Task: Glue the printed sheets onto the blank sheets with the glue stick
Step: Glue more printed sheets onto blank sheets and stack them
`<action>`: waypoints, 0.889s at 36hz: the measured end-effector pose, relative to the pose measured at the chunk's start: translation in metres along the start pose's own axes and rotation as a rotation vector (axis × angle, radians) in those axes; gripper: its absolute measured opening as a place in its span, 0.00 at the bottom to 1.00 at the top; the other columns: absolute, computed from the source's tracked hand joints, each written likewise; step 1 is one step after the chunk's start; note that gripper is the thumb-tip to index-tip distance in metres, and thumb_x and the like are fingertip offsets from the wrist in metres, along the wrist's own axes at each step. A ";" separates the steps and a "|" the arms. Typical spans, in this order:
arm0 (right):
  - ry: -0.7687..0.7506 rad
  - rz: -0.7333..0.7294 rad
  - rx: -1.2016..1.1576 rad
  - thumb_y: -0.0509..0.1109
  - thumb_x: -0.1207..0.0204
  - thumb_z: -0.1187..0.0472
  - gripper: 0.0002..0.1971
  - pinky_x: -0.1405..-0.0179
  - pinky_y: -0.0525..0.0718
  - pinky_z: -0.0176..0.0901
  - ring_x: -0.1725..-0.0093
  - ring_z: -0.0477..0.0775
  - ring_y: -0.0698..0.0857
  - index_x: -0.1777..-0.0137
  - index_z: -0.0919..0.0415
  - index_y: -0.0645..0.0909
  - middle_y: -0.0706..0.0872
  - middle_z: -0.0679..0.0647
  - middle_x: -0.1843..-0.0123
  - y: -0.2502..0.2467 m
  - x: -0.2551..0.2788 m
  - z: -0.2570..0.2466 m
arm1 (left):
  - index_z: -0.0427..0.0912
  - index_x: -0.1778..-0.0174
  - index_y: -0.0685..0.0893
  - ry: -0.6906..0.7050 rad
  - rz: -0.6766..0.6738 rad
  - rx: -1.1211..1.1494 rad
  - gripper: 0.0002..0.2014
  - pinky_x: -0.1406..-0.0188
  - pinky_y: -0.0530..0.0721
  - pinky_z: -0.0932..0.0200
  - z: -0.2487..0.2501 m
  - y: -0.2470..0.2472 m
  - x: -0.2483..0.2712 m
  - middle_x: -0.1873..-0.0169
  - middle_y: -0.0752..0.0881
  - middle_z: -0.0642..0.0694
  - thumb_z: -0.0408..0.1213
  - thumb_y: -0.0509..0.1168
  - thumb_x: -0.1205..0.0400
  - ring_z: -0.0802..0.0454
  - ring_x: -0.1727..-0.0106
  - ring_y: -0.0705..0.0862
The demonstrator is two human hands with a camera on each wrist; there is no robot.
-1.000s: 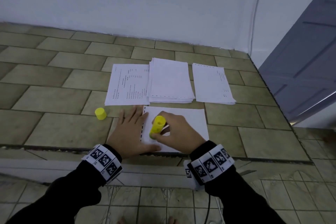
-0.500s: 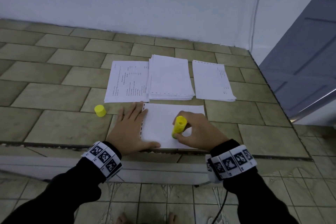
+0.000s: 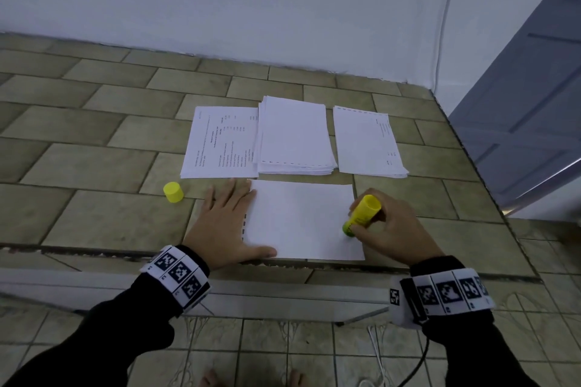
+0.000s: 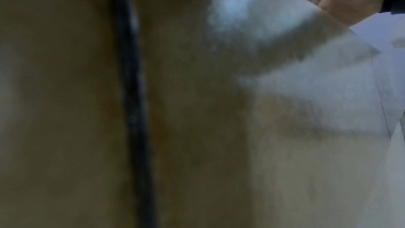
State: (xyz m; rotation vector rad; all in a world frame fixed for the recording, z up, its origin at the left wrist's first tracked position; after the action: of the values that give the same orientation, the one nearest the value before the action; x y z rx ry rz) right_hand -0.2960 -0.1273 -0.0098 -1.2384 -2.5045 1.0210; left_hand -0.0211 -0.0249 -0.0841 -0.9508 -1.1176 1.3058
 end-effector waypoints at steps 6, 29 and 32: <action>-0.080 -0.116 -0.124 0.80 0.30 0.61 0.17 0.53 0.90 0.46 0.55 0.47 0.90 0.44 0.57 0.80 0.88 0.51 0.50 0.046 -0.024 -0.036 | 0.49 0.13 0.47 0.004 0.002 -0.019 0.67 0.17 0.39 0.35 0.001 0.001 0.000 0.14 0.44 0.52 0.90 0.41 0.45 0.50 0.14 0.38; -0.106 -0.360 0.132 0.77 0.28 0.60 0.12 0.51 0.84 0.60 0.55 0.58 0.85 0.52 0.61 0.76 0.85 0.57 0.55 0.098 -0.096 -0.062 | 0.49 0.13 0.46 0.025 0.032 0.022 0.67 0.17 0.36 0.36 0.000 0.000 -0.001 0.14 0.48 0.53 0.89 0.51 0.42 0.50 0.14 0.38; -0.066 -0.333 0.170 0.77 0.29 0.61 0.14 0.50 0.84 0.60 0.53 0.60 0.85 0.51 0.61 0.75 0.86 0.60 0.54 0.094 -0.114 -0.057 | 0.44 0.13 0.46 0.013 0.013 -0.006 0.69 0.17 0.35 0.37 0.001 -0.001 -0.001 0.14 0.45 0.51 0.89 0.48 0.43 0.50 0.14 0.37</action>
State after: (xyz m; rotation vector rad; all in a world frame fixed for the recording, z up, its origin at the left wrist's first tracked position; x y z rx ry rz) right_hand -0.1386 -0.1448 -0.0115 -0.7212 -2.4950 1.1707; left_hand -0.0222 -0.0259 -0.0828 -0.9709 -1.1078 1.3056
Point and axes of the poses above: each hand's wrist, its own x-axis away from the middle knuckle, its own y-axis out of the palm, z = x × y, the point moved 3 cm from there along -x, towards the middle knuckle
